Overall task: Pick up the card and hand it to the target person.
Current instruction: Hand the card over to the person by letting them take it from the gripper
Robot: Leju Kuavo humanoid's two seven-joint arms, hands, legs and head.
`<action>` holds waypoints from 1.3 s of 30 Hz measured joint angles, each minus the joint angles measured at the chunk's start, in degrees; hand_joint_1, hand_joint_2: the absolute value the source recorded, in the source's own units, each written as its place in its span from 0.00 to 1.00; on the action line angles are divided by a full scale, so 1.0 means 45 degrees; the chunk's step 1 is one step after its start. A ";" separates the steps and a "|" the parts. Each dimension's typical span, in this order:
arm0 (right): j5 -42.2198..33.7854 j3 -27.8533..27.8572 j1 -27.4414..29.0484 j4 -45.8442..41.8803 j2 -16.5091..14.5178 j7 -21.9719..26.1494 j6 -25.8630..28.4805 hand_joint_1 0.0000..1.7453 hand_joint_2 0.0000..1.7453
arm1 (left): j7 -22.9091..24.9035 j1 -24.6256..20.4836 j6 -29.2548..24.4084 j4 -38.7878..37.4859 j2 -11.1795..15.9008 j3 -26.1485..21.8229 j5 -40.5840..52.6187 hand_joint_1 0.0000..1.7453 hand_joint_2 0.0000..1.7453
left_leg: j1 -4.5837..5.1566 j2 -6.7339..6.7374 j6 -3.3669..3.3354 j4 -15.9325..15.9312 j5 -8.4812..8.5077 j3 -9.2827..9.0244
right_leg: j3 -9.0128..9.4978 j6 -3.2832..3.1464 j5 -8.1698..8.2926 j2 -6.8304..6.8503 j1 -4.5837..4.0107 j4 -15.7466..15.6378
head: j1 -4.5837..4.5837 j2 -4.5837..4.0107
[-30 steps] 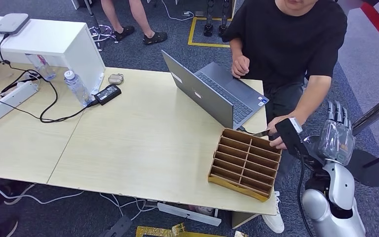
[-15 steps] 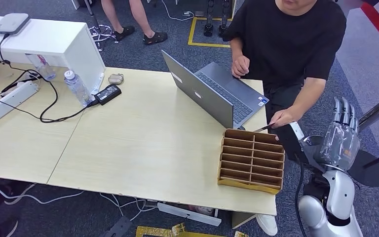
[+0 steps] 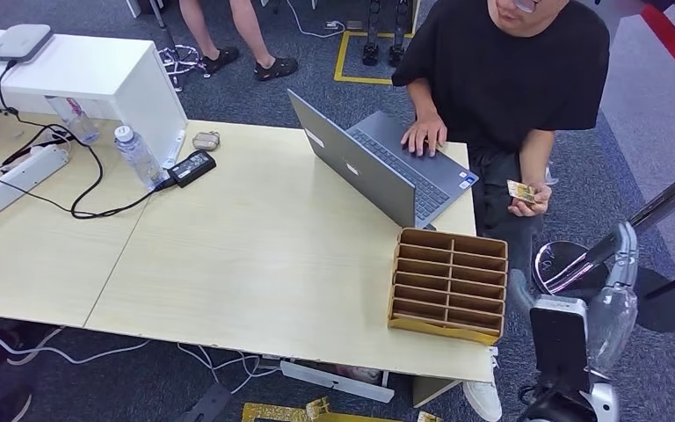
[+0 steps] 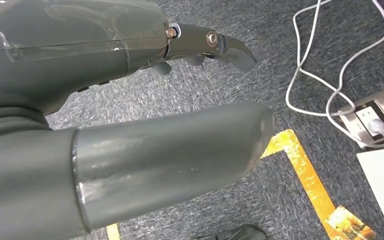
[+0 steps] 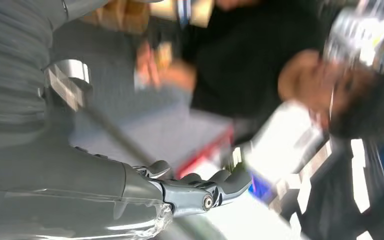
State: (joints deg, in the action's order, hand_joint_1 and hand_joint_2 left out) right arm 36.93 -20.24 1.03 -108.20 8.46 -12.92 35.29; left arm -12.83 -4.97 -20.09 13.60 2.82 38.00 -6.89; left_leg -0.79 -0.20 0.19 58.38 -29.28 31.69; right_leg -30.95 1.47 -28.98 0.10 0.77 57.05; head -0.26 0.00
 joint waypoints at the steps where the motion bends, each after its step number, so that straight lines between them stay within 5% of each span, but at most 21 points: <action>1: -0.0927 -0.0130 0.0154 0.0008 -0.0036 0.0451 -0.0137 0.00 1.00 | 0.0000 0.0000 -0.0004 0.0000 0.0001 -0.0024 -0.0017 0.00 0.00 | 0.0000 -0.0001 0.0000 0.0000 0.0000 0.0000 | 0.0000 0.0000 0.0000 0.0000 0.0000 0.0000 | 0.0001 0.0000; 10: -0.4227 -0.0983 0.0781 0.0664 -0.0364 0.2101 -0.0549 0.00 1.00 | 0.0077 -0.0001 -0.0004 0.0000 0.0019 -0.0183 -0.0033 0.00 0.00 | -0.0002 -0.0002 0.0001 -0.0002 0.0001 0.0005 | -0.0001 -0.0002 -0.0002 -0.0001 -0.0001 0.0002 | 0.0000 0.0000; 39: -0.4459 -0.1628 0.1078 0.2549 -0.0631 0.2397 0.0082 0.00 1.00 | 0.0189 0.0000 0.0013 0.0000 0.0019 -0.0407 -0.0052 0.00 0.00 | -0.0001 -0.0001 0.0001 -0.0001 0.0001 0.0002 | -0.0003 -0.0002 -0.0002 -0.0002 -0.0001 0.0000 | 0.0000 0.0000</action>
State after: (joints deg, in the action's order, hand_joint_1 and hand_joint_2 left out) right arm 16.86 -27.56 5.88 -96.73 5.62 -2.14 35.66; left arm -11.98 -4.97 -20.03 13.60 2.91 36.17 -7.13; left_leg -0.79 -0.20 0.19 58.37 -29.28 31.70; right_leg -30.96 1.46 -28.99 0.09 0.77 57.06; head -0.26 0.00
